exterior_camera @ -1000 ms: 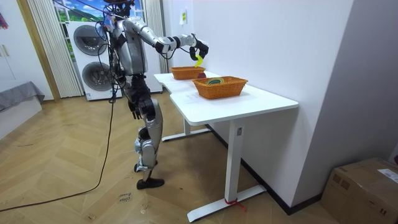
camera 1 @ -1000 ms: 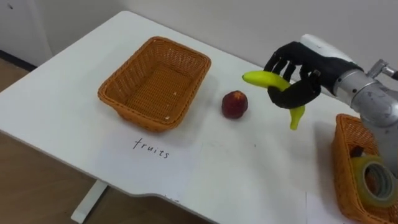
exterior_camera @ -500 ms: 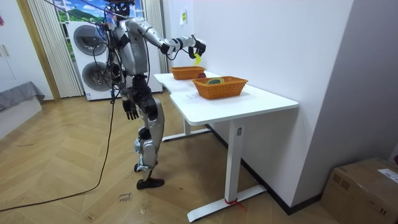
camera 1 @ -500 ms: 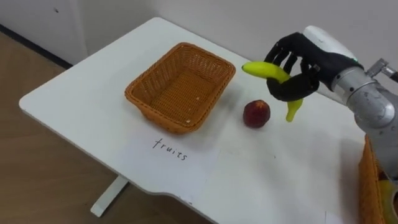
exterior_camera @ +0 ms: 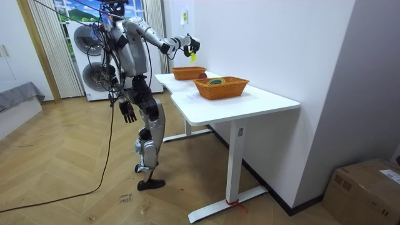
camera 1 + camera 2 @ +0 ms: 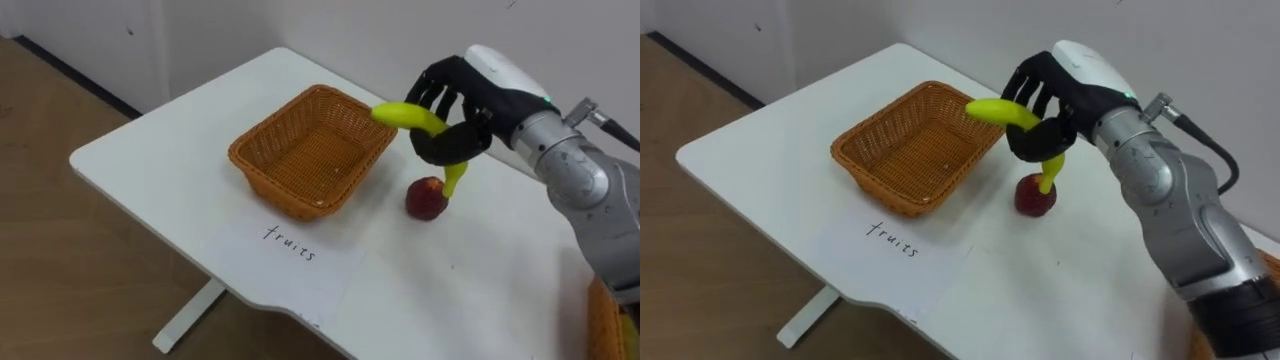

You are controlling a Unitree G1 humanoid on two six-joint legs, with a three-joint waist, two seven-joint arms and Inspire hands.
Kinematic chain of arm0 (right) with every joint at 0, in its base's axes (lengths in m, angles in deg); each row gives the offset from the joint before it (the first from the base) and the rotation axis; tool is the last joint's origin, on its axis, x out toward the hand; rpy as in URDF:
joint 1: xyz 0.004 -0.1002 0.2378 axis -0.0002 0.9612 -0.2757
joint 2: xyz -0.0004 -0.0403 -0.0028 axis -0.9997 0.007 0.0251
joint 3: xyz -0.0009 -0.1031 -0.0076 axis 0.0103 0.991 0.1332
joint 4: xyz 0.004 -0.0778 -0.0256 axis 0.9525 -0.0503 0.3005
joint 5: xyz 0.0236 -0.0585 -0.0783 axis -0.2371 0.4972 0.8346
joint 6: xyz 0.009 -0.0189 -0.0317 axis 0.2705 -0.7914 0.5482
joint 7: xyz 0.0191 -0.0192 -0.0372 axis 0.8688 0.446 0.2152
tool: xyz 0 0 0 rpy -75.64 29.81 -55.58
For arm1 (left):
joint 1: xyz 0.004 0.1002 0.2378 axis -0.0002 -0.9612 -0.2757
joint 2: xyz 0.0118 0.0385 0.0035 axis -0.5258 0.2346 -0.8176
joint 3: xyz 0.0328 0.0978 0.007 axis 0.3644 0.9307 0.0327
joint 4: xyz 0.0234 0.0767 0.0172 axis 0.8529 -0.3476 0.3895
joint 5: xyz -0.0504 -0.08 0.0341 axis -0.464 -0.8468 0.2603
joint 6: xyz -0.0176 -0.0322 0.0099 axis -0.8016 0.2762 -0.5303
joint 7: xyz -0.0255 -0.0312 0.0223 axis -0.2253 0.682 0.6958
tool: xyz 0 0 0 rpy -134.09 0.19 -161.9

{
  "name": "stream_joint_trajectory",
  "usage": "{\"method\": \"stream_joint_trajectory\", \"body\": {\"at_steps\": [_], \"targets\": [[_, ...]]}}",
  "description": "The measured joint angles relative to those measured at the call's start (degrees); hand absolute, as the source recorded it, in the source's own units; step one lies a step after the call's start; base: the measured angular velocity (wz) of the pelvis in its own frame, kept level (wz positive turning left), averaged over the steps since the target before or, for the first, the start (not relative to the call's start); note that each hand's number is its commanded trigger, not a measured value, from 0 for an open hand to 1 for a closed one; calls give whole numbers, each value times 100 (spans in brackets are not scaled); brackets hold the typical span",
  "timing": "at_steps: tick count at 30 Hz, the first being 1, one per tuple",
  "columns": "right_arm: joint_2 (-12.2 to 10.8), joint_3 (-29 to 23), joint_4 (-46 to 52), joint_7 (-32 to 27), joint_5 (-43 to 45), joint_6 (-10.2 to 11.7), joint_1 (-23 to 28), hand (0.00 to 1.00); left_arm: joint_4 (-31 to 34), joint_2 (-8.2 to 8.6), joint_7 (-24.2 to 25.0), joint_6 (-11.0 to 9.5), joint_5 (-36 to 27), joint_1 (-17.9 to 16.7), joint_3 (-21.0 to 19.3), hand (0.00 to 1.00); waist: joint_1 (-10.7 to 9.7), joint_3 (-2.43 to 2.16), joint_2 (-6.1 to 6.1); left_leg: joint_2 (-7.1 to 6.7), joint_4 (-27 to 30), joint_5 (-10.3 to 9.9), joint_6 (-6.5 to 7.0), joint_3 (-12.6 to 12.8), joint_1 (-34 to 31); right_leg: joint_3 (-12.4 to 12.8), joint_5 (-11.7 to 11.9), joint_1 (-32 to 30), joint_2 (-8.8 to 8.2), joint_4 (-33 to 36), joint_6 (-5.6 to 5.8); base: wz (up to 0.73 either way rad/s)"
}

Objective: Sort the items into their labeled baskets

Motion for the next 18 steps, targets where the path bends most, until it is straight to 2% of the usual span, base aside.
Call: {"method": "stream_joint_trajectory", "body": {"at_steps": [4,6,13,18], "targets": [[-1,5,132,-203,1,53,0,100,2,-31,-2,-8,3,-20,1,0,16,16,-83,0,-9,1,3,30,13,18,0,2,-3,0,1,-2],[-2,8,139,-358,0,154,0,100,2,-33,-3,-21,2,-40,2,0,17,12,-115,0,-11,-1,6,24,14,15,0,4,-2,2,1,0],[-36,12,144,-604,15,252,0,100,4,-35,4,-97,3,-114,3,0,6,13,-112,9,-35,-2,3,28,16,11,0,20,5,9,1,0],[-189,12,144,-677,14,266,0,100,54,-35,13,-99,6,-207,4,0,6,17,-106,3,-25,-5,5,-17,19,3,0,75,1,6,1,2]]}}
